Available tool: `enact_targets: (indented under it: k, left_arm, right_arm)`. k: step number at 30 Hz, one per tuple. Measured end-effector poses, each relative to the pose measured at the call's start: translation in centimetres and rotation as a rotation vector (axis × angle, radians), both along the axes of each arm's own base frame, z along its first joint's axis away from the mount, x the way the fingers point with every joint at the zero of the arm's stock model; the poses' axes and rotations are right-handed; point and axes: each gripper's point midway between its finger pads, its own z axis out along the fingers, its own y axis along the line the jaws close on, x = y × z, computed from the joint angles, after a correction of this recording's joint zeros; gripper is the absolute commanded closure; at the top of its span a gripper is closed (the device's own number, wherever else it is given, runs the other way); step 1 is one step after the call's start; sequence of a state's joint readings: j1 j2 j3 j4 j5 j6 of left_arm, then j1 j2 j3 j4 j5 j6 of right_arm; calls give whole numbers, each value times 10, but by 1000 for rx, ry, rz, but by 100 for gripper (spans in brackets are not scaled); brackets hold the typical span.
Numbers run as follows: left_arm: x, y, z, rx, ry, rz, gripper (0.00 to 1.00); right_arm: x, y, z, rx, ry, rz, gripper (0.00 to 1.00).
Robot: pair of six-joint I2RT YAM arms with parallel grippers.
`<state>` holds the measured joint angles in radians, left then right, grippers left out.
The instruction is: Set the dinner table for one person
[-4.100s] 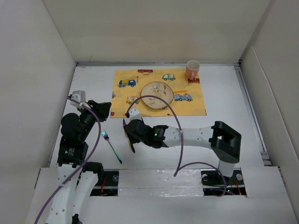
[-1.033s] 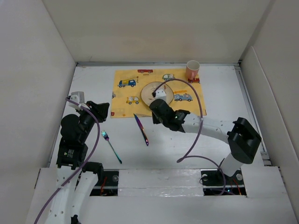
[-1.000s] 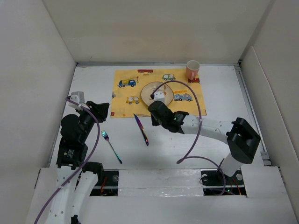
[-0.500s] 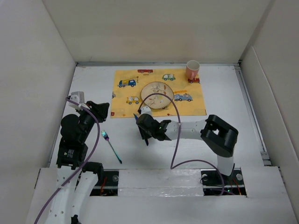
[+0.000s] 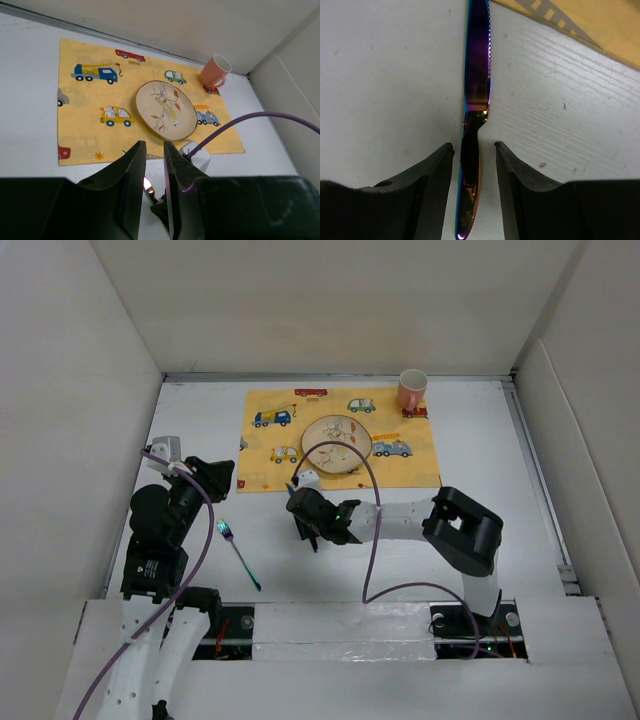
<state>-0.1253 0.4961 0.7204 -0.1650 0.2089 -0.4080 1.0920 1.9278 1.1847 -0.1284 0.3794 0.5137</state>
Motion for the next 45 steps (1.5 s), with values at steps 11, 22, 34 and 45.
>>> enact_targets:
  k: [11, 22, 34, 45]
  left_arm:
    - [0, 0, 0, 0, 0, 0, 82]
    - [0, 0, 0, 0, 0, 0, 83]
    - [0, 0, 0, 0, 0, 0, 83]
    - [0, 0, 0, 0, 0, 0, 82]
  right_arm:
    - [-29, -2, -2, -34, -2, -3, 56]
    - [-24, -11, -3, -59, -37, -62, 81]
    - [-36, -30, -1, -82, -33, -57, 100]
    - [-37, -40, 65, 32, -89, -65, 100]
